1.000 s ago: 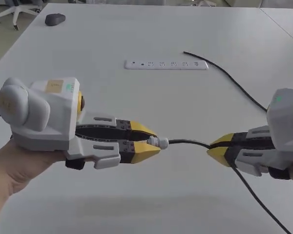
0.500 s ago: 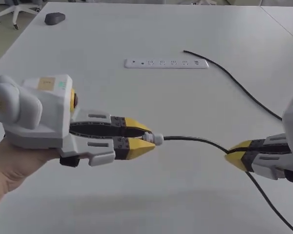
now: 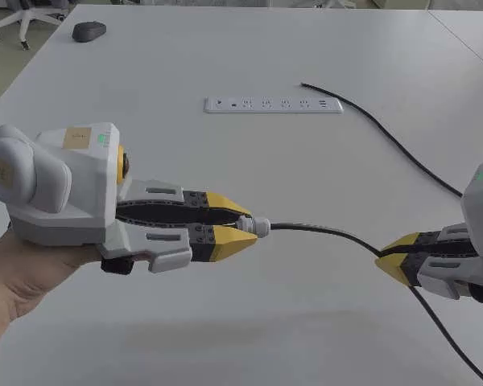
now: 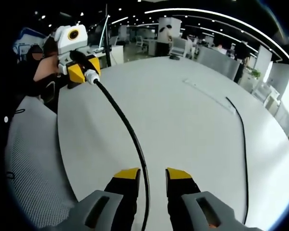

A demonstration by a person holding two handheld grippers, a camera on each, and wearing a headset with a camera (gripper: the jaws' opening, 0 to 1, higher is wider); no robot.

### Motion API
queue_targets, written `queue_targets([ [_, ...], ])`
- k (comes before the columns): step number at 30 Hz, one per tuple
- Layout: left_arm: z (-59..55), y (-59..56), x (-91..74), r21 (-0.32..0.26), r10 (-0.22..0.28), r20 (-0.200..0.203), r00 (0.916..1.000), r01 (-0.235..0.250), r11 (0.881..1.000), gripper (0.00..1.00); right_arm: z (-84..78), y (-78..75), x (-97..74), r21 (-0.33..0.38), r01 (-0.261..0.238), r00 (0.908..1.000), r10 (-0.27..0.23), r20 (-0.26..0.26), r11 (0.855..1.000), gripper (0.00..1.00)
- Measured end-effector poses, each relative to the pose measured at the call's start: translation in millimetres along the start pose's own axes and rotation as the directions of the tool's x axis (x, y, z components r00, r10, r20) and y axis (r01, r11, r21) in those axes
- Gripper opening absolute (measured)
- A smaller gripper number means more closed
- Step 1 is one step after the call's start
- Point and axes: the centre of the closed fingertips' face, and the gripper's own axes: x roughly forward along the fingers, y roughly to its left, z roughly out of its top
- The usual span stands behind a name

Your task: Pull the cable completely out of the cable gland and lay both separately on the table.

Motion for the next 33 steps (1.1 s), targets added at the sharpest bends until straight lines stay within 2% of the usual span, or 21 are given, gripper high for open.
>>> queue_targets([
  [1, -0.9, 0.5, -0.3, -0.001, 0.002, -0.003, 1.0, -0.002, 1.0, 0.15, 0.7, 1.1, -0.2, -0.001, -0.003, 1.0, 0.003, 0.002, 1.0, 0.26],
  [2, -1.8, 0.9, -0.5, -0.002, 0.004, -0.006, 1.0, -0.004, 1.0, 0.15, 1.4, 2.2, -0.4, -0.001, -0.005, 1.0, 0.005, 0.003, 1.0, 0.28],
  [3, -2.7, 1.4, -0.8, -0.002, 0.006, -0.009, 0.9999, -0.006, 1.0, 0.15, 2.1, 3.4, -0.7, -0.002, -0.008, 1.0, 0.008, 0.005, 1.0, 0.27],
  [4, -2.7, 1.1, -0.9, -0.003, 0.005, -0.008, 1.0, -0.005, 1.0, 0.15, 5.4, 3.9, -1.3, -0.017, -0.007, 0.9998, 0.007, 0.018, 1.0, 0.25],
  [6, -1.5, 0.6, -1.1, -0.007, 0.005, -0.001, 1.0, -0.005, 1.0, 0.15, 14.2, 7.7, -2.9, -0.004, -0.021, 0.9984, 0.021, 0.052, 1.0, 0.26],
  [9, -1.3, -0.2, -0.9, -0.007, 0.004, -0.002, 1.0, -0.004, 1.0, 0.15, 35.4, 18.9, -5.3, 0.003, -0.071, 0.9887, 0.07, 0.133, 0.997, 0.25],
  [10, -1.2, -0.6, -0.8, -0.006, 0.003, -0.003, 1.0, -0.003, 1.0, 0.15, 39.5, 21.9, -6.3, -0.008, -0.08, 0.987, 0.08, 0.139, 0.997, 0.23],
  [12, -0.6, -1.2, -0.7, -0.005, 0.001, -0.001, 1.0, -0.001, 1.0, 0.15, 56.4, 30.6, -8.0, -0.062, -0.091, 0.9761, 0.102, 0.192, 0.994, 0.23],
  [13, -0.4, -1.2, -0.6, -0.005, 0.001, -0.001, 1.0, -0.001, 1.0, 0.15, 61.4, 36.2, -8.2, -0.082, -0.111, 0.9716, 0.125, 0.201, 0.99, 0.21],
  [15, 0.2, -2.0, -0.3, -0.004, -0.002, -0.001, 1.0, 0.002, 1.0, 0.15, 74.4, 44.2, -7.0, -0.13, -0.119, 0.9627, 0.147, 0.228, 0.984, 0.19],
  [16, 0.4, -2.3, -0.2, -0.002, -0.003, -0.001, 1.0, 0.003, 1.0, 0.15, 76.1, 46.3, -6.3, -0.138, -0.124, 0.9622, 0.153, 0.225, 0.983, 0.19],
  [17, 0.9, -3.0, -0.1, -0.003, -0.004, 0.001, 1.0, 0.004, 1.0, 0.15, 82.5, 53.9, -4.8, -0.174, -0.144, 0.9568, 0.182, 0.226, 0.974, 0.19],
  [19, 1.1, -3.6, -0.2, -0.003, -0.004, 0.001, 1.0, 0.004, 1.0, 0.15, 94.9, 62.6, -2.7, -0.233, -0.146, 0.9479, 0.204, 0.245, 0.961, 0.17],
  [20, 0.9, -4.2, -0.2, -0.003, -0.007, -0.001, 1.0, 0.007, 1.0, 0.15, 98.5, 68.8, -0.6, -0.257, -0.159, 0.9459, 0.221, 0.237, 0.953, 0.16],
  [22, -0.2, -4.1, -0.8, -0.003, -0.005, -0.006, 1.0, 0.005, 1.0, 0.15, 103.6, 72.0, 2.9, -0.282, -0.148, 0.9463, 0.219, 0.238, 0.948, 0.16],
  [23, -0.4, -4.0, -1.0, -0.004, -0.005, -0.007, 1.0, 0.005, 1.0, 0.15, 104.7, 77.4, 5.2, -0.305, -0.165, 0.9436, 0.24, 0.228, 0.938, 0.16],
  [24, -0.4, -4.0, -1.4, -0.007, -0.005, -0.006, 1.0, 0.005, 1.0, 0.15, 105.5, 77.3, 7.6, -0.301, -0.159, 0.9464, 0.232, 0.225, 0.94, 0.16],
  [25, -0.6, -3.9, -1.6, -0.006, -0.004, -0.006, 1.0, 0.004, 1.0, 0.15, 104.2, 78.8, 10.8, -0.325, -0.157, 0.9507, 0.232, 0.206, 0.933, 0.16],
  [30, -2.1, -5.1, -2.1, -0.009, -0.004, -0.008, 1.0, 0.004, 1.0, 0.15, 106.0, 89.0, 16.2, -0.37, -0.173, 0.9481, 0.256, 0.188, 0.913, 0.14],
  [33, -0.8, -5.0, -2.3, -0.004, -0.004, -0.005, 1.0, 0.004, 1.0, 0.15, 106.3, 89.2, 19.7, -0.387, -0.164, 0.9523, 0.248, 0.178, 0.908, 0.1],
])
